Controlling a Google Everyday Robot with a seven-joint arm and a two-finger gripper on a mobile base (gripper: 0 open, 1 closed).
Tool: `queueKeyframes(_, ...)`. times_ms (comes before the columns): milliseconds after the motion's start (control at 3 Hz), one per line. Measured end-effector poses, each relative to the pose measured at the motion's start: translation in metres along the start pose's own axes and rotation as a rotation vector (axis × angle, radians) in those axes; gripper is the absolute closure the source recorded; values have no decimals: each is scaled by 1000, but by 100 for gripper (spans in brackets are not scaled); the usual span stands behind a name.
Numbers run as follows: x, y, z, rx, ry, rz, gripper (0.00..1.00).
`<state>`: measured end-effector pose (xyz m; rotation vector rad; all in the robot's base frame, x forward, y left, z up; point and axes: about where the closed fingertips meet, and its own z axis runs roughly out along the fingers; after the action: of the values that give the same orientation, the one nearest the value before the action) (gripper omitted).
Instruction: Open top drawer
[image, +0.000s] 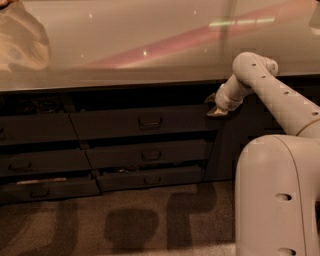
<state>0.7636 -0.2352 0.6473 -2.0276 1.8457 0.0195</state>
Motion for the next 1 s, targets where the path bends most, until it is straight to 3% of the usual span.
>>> queueKeyframes(1000,-1,4,-3,-3,-2,-5,100)
